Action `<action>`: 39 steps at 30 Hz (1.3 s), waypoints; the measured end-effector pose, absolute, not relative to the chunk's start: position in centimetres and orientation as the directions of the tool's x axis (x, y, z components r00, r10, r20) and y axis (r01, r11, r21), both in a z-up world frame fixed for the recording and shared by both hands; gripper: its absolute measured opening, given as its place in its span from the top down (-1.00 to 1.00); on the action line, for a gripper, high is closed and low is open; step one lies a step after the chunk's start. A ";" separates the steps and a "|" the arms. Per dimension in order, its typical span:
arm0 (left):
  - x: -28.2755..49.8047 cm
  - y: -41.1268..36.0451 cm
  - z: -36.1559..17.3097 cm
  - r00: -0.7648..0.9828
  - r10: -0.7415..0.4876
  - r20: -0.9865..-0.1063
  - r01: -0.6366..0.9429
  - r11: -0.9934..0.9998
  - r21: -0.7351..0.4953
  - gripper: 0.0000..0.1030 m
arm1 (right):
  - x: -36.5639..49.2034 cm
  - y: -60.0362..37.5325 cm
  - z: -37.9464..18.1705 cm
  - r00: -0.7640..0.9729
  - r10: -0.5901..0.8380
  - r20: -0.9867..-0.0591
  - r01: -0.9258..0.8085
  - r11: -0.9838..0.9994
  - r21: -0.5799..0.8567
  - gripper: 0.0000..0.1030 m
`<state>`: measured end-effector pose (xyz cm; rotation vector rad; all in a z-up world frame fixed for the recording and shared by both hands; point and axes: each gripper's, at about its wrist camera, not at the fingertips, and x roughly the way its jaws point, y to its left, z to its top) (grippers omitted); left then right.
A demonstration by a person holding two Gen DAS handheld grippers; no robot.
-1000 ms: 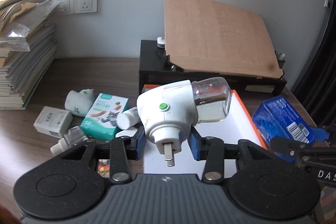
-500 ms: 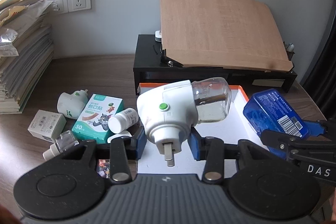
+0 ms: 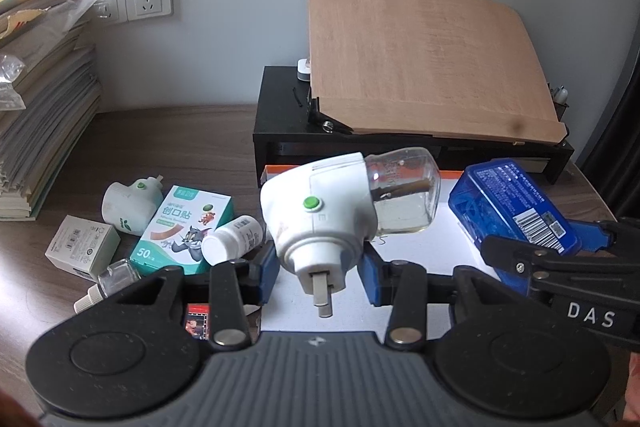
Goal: Organize rigid objects
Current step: 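Hold the blue tin and air freshener above the white tray with both grippers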
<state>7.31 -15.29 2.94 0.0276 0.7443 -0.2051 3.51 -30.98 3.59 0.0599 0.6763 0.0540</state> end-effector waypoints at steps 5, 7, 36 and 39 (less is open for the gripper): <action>7.7 -15.2 2.6 0.710 -0.179 -0.681 0.196 0.979 -0.052 0.16 | 4.1 -30.8 3.3 0.776 0.060 -0.628 -0.017 0.997 0.073 -0.44; 7.9 -15.1 2.6 0.709 -0.177 -0.682 0.196 0.979 -0.051 0.16 | 4.3 -30.8 3.2 0.775 0.060 -0.630 -0.016 0.997 0.076 -0.44; 9.8 -15.7 0.9 0.682 -0.187 -0.706 0.206 0.977 -0.061 0.16 | 6.8 -31.0 1.4 0.751 0.025 -0.659 0.025 0.997 0.067 -0.44; 10.0 -15.8 0.7 0.683 -0.183 -0.708 0.203 0.977 -0.056 0.16 | 6.9 -31.0 1.2 0.749 0.013 -0.663 0.038 0.997 0.063 -0.44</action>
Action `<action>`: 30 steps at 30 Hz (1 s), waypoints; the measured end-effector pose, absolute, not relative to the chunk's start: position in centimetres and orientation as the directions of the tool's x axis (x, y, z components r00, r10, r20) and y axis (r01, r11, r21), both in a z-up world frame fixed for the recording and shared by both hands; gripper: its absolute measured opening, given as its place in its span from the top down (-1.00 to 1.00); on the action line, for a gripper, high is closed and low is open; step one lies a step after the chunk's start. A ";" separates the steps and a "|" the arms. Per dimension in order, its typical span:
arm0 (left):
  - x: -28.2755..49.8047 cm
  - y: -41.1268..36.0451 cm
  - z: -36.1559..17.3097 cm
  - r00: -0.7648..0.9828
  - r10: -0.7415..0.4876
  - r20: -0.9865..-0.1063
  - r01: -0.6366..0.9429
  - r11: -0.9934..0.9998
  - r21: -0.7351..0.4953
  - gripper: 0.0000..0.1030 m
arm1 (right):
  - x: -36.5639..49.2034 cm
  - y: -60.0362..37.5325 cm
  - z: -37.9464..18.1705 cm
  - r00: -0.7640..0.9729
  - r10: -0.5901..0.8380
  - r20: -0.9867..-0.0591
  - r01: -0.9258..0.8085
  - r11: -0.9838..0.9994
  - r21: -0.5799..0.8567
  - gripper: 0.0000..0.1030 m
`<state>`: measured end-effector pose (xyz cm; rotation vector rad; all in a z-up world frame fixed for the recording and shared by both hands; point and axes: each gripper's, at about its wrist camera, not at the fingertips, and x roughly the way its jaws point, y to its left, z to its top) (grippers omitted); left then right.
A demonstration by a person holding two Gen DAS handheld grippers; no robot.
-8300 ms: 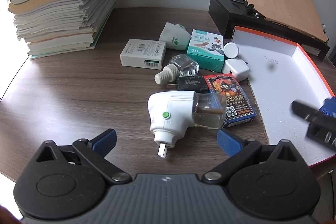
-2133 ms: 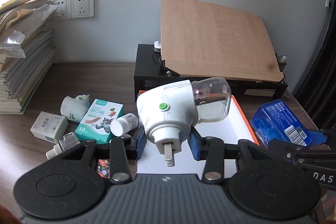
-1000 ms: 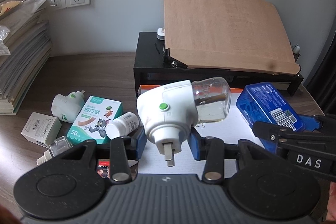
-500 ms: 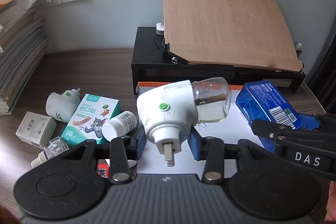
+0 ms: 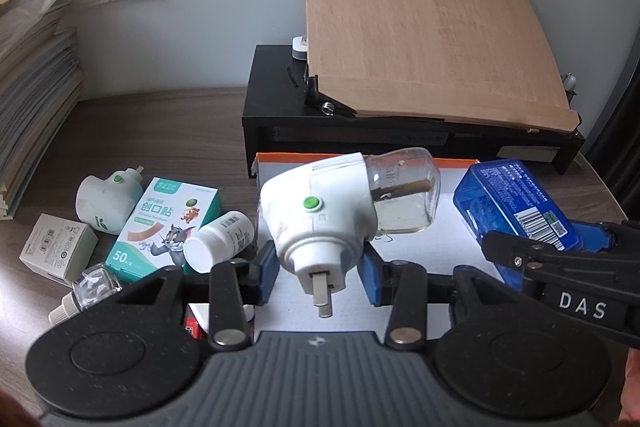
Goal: Organize rigid objects
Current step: 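Hold the blue tin and air freshener above the white tray with both grippers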
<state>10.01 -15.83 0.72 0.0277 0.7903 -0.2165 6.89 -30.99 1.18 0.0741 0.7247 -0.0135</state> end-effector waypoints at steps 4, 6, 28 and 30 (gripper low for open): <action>10.3 -15.9 0.5 0.678 -0.183 -0.712 0.200 0.978 -0.061 0.16 | 6.9 -31.0 1.1 0.747 0.008 -0.665 0.047 0.997 0.065 -0.44; 10.4 -15.9 0.4 0.678 -0.182 -0.712 0.201 0.978 -0.058 0.16 | 7.1 -31.0 1.1 0.746 0.004 -0.666 0.052 0.997 0.063 -0.44; 11.6 -15.2 -0.7 0.666 -0.176 -0.725 0.196 0.979 -0.058 0.16 | 8.0 -31.2 -2.2 0.687 -0.036 -0.725 0.139 0.987 0.083 -0.44; 11.7 -15.3 -0.8 0.663 -0.177 -0.727 0.196 0.979 -0.059 0.16 | 8.2 -32.0 -2.9 0.674 -0.035 -0.738 0.150 0.985 0.090 -0.44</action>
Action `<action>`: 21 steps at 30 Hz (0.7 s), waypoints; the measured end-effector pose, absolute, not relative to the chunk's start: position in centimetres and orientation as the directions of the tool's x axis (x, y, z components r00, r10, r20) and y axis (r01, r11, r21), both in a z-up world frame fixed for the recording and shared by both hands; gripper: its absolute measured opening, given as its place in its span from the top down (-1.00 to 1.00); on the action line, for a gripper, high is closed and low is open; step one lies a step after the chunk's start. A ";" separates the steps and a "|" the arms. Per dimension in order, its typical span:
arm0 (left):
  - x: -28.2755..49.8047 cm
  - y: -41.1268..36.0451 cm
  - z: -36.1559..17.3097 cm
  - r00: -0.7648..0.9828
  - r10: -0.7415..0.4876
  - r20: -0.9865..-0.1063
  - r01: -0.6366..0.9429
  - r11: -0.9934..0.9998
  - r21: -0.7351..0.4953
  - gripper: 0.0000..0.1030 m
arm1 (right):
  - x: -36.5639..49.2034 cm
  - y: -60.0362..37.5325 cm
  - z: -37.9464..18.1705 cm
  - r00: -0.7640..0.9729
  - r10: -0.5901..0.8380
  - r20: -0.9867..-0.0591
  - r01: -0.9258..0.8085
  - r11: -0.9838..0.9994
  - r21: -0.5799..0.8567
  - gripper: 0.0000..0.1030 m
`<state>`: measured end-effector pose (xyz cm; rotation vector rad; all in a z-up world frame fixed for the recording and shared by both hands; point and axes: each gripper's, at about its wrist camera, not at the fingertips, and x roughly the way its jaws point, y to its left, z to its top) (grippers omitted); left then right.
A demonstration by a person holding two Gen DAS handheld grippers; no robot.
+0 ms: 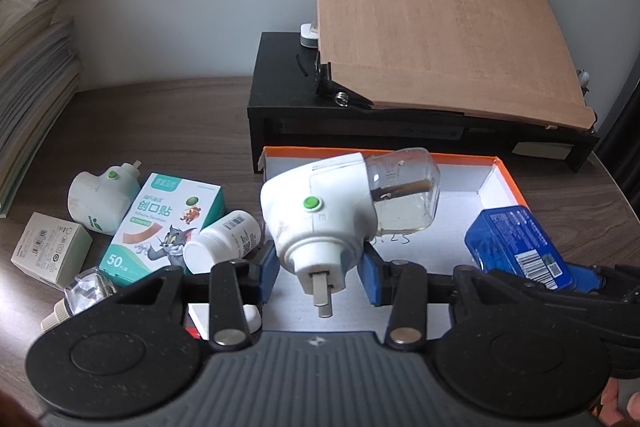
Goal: Organize rigid objects
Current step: 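Hold the blue tin and air freshener above the white tray with both grippers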
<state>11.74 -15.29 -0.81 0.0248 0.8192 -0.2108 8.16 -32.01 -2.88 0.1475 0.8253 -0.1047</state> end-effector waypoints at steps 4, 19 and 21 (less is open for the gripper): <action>11.9 -15.5 -1.0 0.658 -0.179 -0.731 0.198 0.978 -0.062 0.16 | 8.5 -33.1 -3.4 0.658 -0.099 -0.746 0.203 0.978 0.049 -0.44; 13.6 -18.0 -1.0 0.646 -0.201 -0.737 0.242 0.969 -0.051 0.16 | 10.6 -33.7 -0.9 0.699 -0.060 -0.713 0.144 0.988 0.058 -0.44; 13.9 -18.3 -1.0 0.646 -0.201 -0.737 0.247 0.968 -0.047 0.16 | 10.8 -33.7 -0.9 0.697 -0.060 -0.714 0.143 0.988 0.056 -0.44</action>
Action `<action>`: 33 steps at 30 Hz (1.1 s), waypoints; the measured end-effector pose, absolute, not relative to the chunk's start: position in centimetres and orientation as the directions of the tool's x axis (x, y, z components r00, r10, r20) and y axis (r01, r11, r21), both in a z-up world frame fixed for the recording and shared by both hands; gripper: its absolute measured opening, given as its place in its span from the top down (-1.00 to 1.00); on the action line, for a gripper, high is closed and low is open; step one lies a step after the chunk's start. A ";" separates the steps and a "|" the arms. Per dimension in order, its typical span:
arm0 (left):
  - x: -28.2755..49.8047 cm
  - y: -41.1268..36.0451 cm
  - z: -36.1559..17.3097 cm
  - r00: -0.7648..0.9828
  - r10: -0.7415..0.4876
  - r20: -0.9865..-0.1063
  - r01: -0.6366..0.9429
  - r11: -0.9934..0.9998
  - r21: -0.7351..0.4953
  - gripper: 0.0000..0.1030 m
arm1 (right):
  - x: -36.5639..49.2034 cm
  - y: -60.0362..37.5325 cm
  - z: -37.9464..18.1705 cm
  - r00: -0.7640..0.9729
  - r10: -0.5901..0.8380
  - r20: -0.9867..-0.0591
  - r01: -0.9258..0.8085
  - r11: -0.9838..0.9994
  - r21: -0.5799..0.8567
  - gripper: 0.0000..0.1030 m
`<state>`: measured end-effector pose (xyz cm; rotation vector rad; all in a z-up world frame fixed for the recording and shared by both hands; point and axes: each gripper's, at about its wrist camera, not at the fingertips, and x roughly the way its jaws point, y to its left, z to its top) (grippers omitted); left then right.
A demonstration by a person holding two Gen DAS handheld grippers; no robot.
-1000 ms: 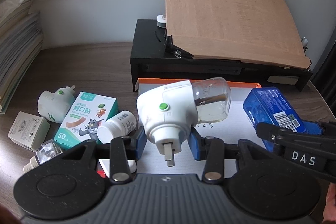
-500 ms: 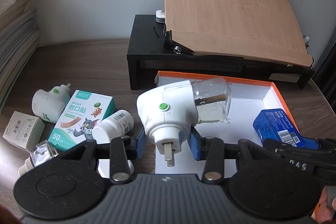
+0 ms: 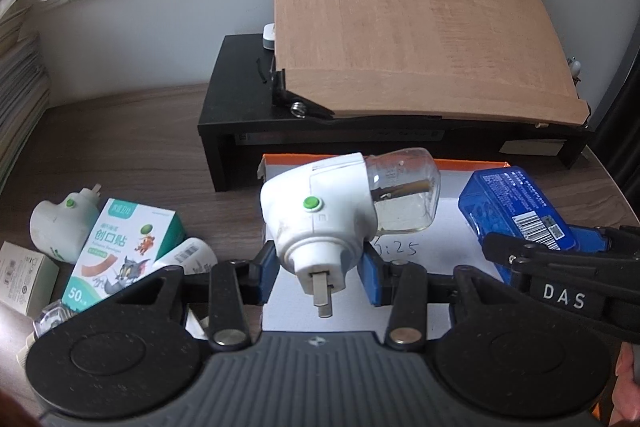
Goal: Organize rigid objects
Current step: 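Hold the blue tin and air freshener above the white tray with both grippers, then lower both items into the tray and open both grippers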
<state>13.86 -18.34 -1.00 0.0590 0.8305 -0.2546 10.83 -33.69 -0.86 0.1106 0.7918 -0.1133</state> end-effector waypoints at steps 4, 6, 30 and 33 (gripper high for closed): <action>14.4 -18.8 -1.1 0.638 -0.203 -0.743 0.251 0.967 -0.048 0.16 | 11.3 -33.7 -0.9 0.692 -0.065 -0.719 0.141 0.989 0.046 -0.45; 14.6 -18.9 -1.0 0.631 -0.200 -0.750 0.250 0.967 -0.048 0.16 | 11.6 -33.8 -0.8 0.686 -0.073 -0.723 0.147 0.988 0.040 -0.45; 17.8 -20.0 -2.8 0.544 -0.282 -0.791 0.299 0.945 -0.132 0.00 | 13.6 -33.0 -1.3 0.677 -0.159 -0.718 0.165 0.984 -0.063 -0.49; 17.2 -19.9 -2.1 0.562 -0.307 -0.768 0.316 0.938 -0.144 -0.23 | 12.4 -33.3 -0.5 0.706 -0.194 -0.681 0.190 0.978 -0.082 -0.49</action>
